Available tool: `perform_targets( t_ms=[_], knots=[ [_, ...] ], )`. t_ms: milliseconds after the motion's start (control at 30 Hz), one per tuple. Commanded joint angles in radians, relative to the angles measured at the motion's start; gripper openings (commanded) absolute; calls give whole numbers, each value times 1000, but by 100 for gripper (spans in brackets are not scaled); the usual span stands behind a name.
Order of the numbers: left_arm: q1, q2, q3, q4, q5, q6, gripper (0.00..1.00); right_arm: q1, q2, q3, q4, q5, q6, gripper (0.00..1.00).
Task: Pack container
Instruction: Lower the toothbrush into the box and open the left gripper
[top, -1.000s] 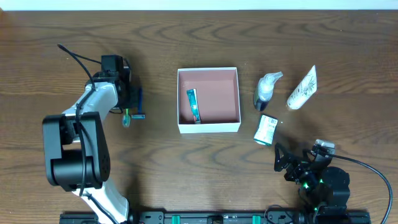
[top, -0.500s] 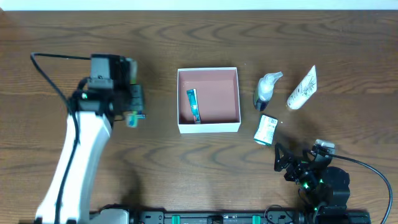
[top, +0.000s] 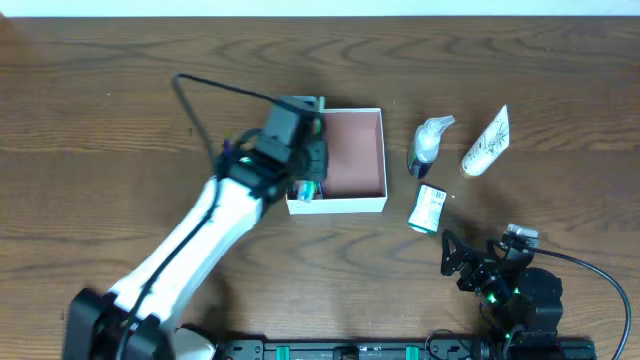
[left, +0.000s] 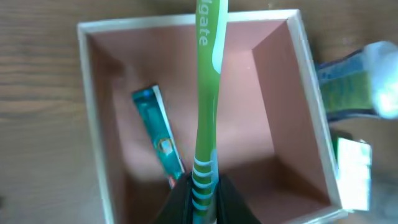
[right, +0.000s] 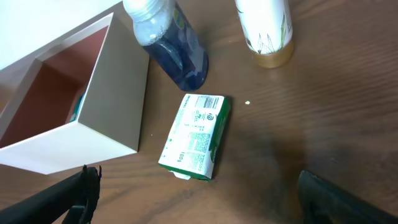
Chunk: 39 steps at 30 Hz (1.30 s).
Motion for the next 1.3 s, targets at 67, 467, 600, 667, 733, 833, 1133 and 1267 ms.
perform_targets(
  t_ms=[67, 467, 600, 667, 733, 833, 1133, 1267],
  knots=[
    [-8, 80, -17, 13, -107, -43, 6, -7, -6, -1, -1, 3, 14, 99],
    [-8, 153, -17, 63, -155, -87, 6, -7, -6, -1, -1, 3, 14, 99],
    [-6, 150, -14, 94, -156, -87, 6, -7, -6, -1, -1, 3, 14, 99],
    [-6, 150, -14, 93, -160, -87, 6, -7, -6, -1, -1, 3, 14, 99],
    [-7, 150, -14, 73, -159, -87, 6, -7, -6, -1, -1, 3, 14, 99],
    [-7, 150, -14, 15, -160, -88, 6, -7, -6, -1, -1, 3, 14, 99],
    [-6, 150, -15, -63, -190, -106, 6, -7, -6, -1, -1, 3, 14, 99],
    [-6, 150, -15, -56, -190, -106, 16, -7, -6, -1, -1, 3, 14, 99]
  ],
)
